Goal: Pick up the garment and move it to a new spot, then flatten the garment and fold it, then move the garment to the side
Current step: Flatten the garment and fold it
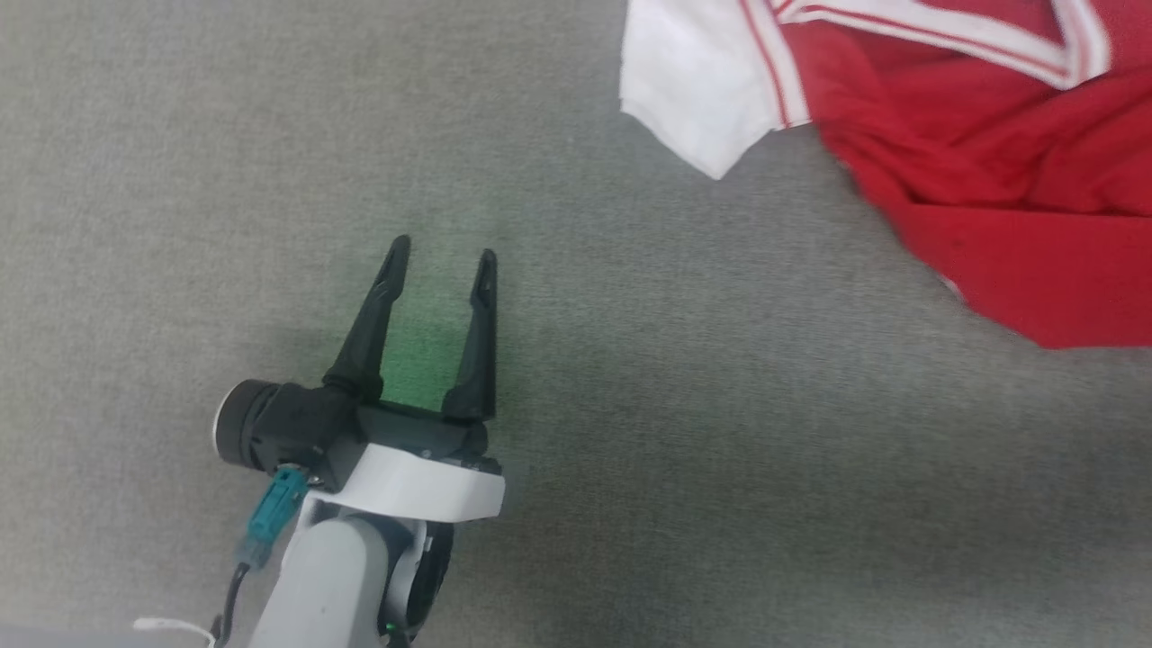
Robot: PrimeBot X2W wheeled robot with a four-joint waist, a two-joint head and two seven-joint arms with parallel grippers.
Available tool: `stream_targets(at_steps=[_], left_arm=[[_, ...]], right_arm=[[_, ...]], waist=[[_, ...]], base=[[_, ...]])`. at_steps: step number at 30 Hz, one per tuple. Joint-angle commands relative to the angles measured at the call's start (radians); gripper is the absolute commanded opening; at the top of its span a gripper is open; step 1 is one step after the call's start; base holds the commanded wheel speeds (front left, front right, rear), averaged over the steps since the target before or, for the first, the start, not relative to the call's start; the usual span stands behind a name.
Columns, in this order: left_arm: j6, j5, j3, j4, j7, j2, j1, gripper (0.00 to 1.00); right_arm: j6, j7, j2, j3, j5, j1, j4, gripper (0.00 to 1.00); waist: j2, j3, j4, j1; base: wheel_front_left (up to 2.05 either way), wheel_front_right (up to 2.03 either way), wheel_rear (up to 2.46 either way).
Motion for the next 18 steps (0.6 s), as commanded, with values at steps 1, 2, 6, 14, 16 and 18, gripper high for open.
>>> stream_targets(at_steps=[1,2,6,14,16,18], left_arm=[[0.004,-0.015,-0.009,0.004,-0.004,-0.003,-0.019,1.00],[0.006,-0.019,-0.017,0.004,-0.004,-0.003,-0.025,1.00],[0.015,-0.037,-0.043,0.005,-0.004,-0.003,-0.048,1.00],[0.021,-0.054,-0.060,0.017,-0.004,-0.003,-0.087,1.00],[0.011,-0.040,-0.049,0.028,-0.004,-0.003,-0.093,1.00],[-0.004,-0.020,-0.034,0.037,-0.004,-0.003,-0.104,1.00]], right_arm=[[-0.002,0.011,0.017,-0.014,0.001,-0.032,0.041,0.00],[-0.002,0.019,0.033,-0.022,-0.002,-0.050,0.078,0.00],[-0.002,0.033,0.101,-0.086,-0.005,-0.139,0.261,0.00],[-0.002,-0.069,0.213,-0.121,-0.087,-0.261,0.499,1.00],[-0.002,-0.098,0.225,-0.115,-0.097,-0.249,0.510,1.00],[-0.002,-0.131,0.233,-0.115,-0.092,-0.228,0.507,1.00]], waist=[[-0.0001,0.024,0.025,0.0000],[-0.0001,0.033,0.035,0.0000],[-0.0001,0.067,0.071,0.0000],[-0.0001,0.087,0.080,0.0000],[-0.0001,0.073,0.064,0.0000],[-0.0001,0.055,0.043,0.0000]], base=[[0.00,0.00,0.00],[0.00,0.00,0.00],[0.00,0.00,0.00],[0.00,0.00,0.00],[0.00,0.00,0.00],[0.00,0.00,0.00]])
